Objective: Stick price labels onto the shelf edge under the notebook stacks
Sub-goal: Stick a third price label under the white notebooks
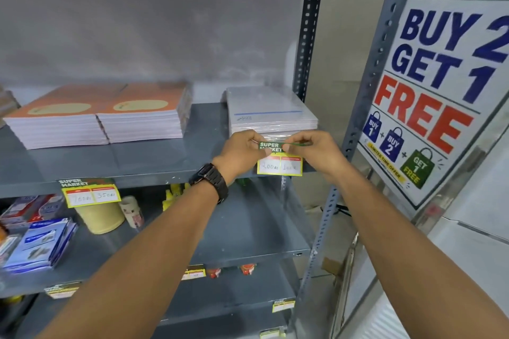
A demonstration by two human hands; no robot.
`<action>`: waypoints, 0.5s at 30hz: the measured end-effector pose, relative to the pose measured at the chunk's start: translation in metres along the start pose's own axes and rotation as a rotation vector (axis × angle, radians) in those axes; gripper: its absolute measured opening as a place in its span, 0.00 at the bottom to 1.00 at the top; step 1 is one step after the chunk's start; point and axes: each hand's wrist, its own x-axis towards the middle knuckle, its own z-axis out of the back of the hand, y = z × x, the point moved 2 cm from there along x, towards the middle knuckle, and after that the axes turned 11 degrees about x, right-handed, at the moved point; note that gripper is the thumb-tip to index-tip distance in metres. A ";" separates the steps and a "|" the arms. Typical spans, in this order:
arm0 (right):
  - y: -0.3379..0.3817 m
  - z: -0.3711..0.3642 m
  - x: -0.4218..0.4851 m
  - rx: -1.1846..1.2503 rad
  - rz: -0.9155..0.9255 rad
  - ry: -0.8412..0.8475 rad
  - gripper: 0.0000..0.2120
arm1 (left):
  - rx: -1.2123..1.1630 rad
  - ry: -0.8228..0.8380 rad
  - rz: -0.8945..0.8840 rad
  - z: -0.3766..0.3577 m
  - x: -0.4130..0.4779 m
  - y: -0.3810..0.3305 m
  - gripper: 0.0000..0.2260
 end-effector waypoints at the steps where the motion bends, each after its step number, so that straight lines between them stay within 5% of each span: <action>1: -0.001 0.001 -0.005 -0.007 0.033 0.005 0.05 | -0.001 -0.002 -0.008 -0.002 -0.007 -0.001 0.08; 8: -0.031 -0.006 -0.034 -0.247 0.192 -0.039 0.03 | 0.433 -0.175 -0.143 -0.020 -0.056 -0.002 0.09; 15: -0.038 -0.010 -0.035 -0.396 0.290 -0.140 0.03 | 0.520 -0.201 -0.162 -0.032 -0.051 -0.003 0.08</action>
